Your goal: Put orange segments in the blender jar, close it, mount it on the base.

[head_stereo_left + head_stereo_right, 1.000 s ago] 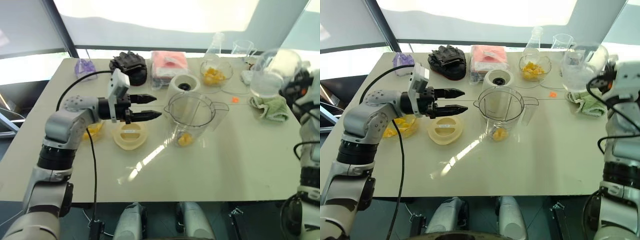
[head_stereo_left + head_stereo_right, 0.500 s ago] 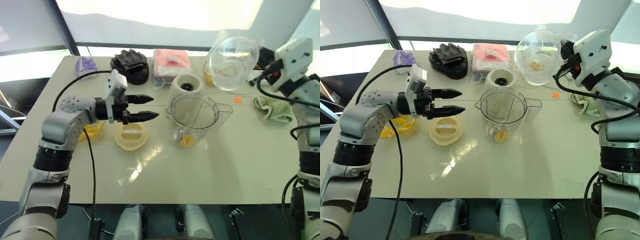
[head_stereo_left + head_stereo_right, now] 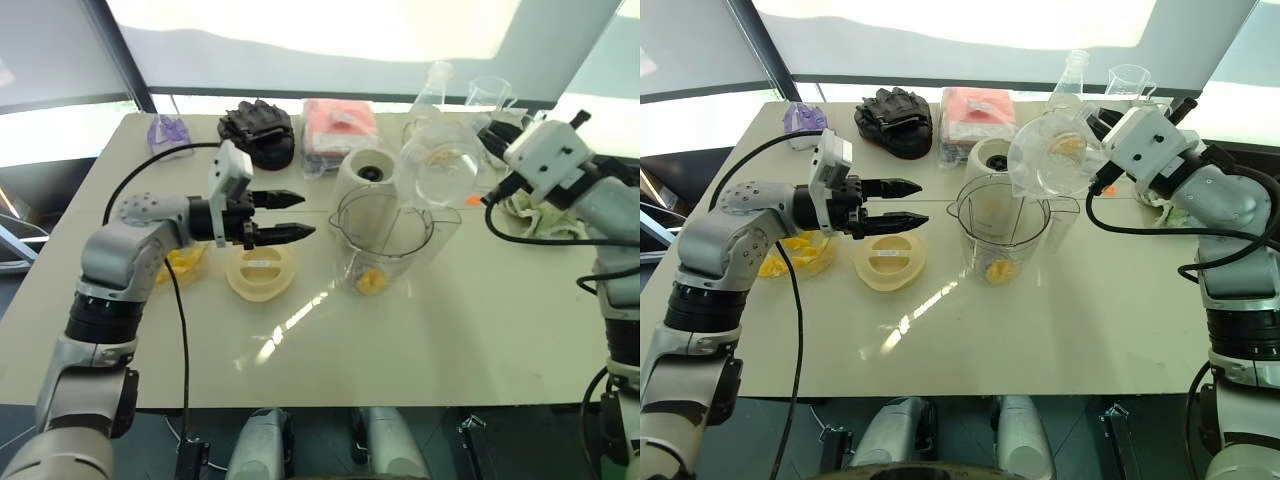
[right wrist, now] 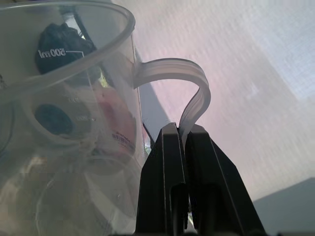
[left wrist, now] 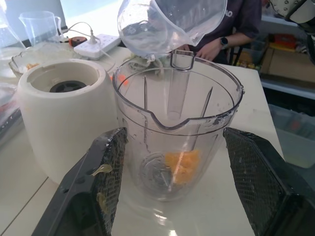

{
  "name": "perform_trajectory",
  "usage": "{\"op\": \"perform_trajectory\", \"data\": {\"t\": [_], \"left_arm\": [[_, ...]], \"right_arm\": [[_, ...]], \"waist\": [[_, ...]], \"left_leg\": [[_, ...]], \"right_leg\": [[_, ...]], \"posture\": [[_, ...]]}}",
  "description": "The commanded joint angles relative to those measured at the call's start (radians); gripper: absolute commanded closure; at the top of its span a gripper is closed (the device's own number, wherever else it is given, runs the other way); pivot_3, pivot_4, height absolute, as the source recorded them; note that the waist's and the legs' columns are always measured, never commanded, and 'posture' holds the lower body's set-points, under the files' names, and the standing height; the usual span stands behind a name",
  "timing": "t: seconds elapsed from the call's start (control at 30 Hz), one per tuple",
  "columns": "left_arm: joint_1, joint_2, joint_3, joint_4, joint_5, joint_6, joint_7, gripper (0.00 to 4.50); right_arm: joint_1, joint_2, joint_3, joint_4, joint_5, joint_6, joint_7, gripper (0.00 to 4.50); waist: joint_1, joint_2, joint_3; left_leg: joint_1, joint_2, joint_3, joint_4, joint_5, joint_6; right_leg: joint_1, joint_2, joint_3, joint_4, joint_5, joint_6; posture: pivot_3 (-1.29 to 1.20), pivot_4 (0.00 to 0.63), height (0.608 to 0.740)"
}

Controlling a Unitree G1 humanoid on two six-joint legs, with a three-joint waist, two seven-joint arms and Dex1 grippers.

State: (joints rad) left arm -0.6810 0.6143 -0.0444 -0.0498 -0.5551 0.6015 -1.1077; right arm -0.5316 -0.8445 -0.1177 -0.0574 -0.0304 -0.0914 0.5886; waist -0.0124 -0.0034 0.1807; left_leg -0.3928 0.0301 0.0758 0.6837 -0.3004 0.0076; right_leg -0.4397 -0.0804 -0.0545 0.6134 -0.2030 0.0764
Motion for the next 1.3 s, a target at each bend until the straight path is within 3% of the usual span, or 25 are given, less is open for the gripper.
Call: {"op": "perform_trajectory", "data": {"t": [0.03, 0.83, 1.3], "left_arm": [[-0.014, -0.004, 0.018, -0.016, -0.005, -0.011, 0.004, 1.24], [-0.017, -0.022, 0.013, -0.016, 0.003, -0.022, 0.005, 1.24], [-0.016, -0.026, 0.013, -0.015, 0.003, -0.022, 0.003, 1.24]], "right_arm": [[-0.026, -0.018, 0.009, -0.001, -0.063, -0.084, -0.024, 4.48], [-0.102, -0.079, 0.061, 0.138, -0.348, -0.39, -0.162, 4.48], [-0.125, -0.098, 0.06, 0.138, -0.41, -0.482, -0.223, 4.48]], "waist": [[0.0, 0.0, 0.0], [-0.001, 0.0, 0.0], [-0.001, 0.0, 0.0]], "left_leg": [[0.0, 0.0, 0.0, 0.0, 0.0, 0.0], [0.0, 0.0, 0.0, 0.0, 0.002, -0.004], [0.0, 0.0, 0.0, 0.0, 0.003, -0.004]], "right_leg": [[0.0, 0.0, 0.0, 0.0, 0.0, 0.0], [0.0, 0.0, 0.001, 0.001, 0.0, 0.0], [0.0, 0.0, 0.001, 0.001, 0.0, 0.0]], "posture": [[0.0, 0.15, 0.74], [0.0, 0.15, 0.74], [0.0, 0.15, 0.74]]}}
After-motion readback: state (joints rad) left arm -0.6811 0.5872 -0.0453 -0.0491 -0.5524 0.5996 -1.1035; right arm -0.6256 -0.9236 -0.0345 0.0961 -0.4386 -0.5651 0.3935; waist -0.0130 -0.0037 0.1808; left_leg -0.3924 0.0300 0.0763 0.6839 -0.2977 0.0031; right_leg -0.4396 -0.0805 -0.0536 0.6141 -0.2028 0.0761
